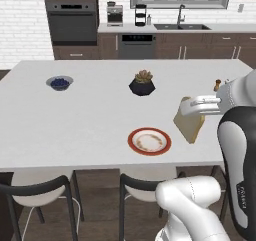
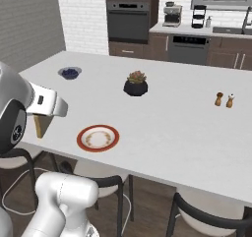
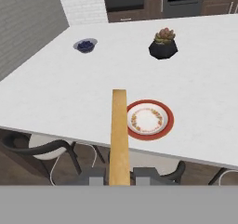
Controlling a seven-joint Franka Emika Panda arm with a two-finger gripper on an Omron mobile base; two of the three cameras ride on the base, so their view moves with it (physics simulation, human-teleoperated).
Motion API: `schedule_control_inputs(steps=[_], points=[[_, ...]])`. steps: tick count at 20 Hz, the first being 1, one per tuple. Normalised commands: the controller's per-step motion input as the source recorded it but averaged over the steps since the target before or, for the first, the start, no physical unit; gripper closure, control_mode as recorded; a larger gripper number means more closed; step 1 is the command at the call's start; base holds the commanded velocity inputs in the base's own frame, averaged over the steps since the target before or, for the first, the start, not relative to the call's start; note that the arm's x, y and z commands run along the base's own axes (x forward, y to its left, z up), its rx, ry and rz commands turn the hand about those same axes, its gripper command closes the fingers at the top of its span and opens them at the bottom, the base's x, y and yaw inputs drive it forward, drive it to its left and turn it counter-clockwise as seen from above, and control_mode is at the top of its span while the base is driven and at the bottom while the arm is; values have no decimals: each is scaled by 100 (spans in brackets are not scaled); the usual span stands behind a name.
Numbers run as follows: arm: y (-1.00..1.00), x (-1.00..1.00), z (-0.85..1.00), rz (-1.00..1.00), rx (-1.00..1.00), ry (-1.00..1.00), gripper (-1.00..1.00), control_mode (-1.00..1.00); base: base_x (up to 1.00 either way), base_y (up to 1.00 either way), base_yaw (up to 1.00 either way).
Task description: Start the toaster. Once the lever pops up, take the bread to the plate on the dining counter.
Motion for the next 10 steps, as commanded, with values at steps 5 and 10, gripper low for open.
schedule_control_inputs(steps=[5, 10], points=[[-1, 19, 0, 0, 0, 0, 100, -100, 3, 0, 0], [-27, 57, 0, 3, 7, 3, 100, -100, 0, 0, 0]])
